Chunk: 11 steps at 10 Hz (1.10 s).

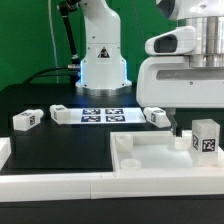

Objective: Assemble square table

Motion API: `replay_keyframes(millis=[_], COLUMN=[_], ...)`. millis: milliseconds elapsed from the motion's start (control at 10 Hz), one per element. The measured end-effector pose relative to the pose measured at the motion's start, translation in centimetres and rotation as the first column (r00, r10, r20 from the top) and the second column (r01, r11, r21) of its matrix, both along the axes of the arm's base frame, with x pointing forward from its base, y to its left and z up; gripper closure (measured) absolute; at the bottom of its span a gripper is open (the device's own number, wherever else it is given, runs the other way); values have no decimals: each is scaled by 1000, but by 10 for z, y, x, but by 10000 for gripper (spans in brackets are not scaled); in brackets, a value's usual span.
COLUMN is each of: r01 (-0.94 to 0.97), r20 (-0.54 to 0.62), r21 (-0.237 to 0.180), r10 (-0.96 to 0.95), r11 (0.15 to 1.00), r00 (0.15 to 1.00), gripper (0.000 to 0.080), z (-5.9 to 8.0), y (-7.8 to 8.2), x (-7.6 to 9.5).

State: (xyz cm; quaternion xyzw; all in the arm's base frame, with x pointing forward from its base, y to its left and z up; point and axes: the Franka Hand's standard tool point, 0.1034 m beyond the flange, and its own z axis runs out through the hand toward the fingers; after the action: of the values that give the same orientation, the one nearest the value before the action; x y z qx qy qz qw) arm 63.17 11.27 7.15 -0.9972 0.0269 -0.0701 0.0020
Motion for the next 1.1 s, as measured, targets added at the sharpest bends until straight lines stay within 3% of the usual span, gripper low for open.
replay_keyframes(millis=[100, 200, 300, 400, 500, 900, 1100], r01=[10, 27, 28, 44, 121, 391, 535], r20=[0, 0, 0, 0, -1, -28, -70], r21=[2, 4, 4, 7, 19, 48, 29], r10=[-10, -27, -28, -44, -121, -390, -532], r11=[1000, 1000, 1000, 999, 992, 919, 844], r00=[1000, 1000, 1000, 999, 993, 920, 844], gripper=[178, 325, 325, 474, 510, 510, 508], z=[0, 0, 0, 0, 0, -1, -1], y=[0, 0, 0, 0, 0, -3, -10], x=[0, 0, 0, 0, 0, -1, -2])
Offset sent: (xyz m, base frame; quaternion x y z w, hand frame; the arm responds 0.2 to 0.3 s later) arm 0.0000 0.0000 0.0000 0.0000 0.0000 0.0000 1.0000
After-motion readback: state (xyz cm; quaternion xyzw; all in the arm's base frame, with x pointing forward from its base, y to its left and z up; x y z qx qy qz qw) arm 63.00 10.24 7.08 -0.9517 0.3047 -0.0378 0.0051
